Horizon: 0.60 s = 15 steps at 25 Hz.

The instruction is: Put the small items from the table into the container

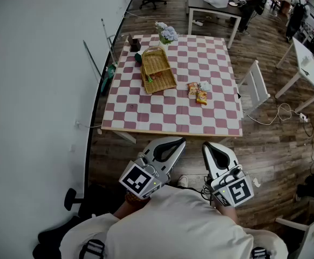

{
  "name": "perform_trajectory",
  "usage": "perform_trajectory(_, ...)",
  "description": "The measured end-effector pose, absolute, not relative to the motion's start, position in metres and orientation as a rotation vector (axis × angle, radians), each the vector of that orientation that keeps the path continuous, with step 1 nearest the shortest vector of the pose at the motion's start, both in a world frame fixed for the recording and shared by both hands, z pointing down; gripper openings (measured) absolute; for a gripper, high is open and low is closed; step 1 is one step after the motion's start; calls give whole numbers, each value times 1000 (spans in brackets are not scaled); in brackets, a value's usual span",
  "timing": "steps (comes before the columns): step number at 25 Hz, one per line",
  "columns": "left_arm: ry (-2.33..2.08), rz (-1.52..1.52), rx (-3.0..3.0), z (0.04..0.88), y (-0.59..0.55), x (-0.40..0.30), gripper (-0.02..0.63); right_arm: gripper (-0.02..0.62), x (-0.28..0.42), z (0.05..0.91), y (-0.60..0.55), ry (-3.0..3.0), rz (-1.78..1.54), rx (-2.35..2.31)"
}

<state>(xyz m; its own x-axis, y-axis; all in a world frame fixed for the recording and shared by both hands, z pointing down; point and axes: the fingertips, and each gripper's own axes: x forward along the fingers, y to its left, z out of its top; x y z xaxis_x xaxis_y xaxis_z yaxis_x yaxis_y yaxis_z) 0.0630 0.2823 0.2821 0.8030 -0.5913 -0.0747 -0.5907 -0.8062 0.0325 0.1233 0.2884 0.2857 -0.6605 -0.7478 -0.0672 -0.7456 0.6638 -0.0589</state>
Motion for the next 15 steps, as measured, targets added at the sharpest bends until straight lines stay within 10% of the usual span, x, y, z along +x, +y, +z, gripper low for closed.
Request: perform_trajectory(15, -961, -72, 2918, 306, 281, 112, 31, 11, 167, 300, 285, 2771, -39, -1281)
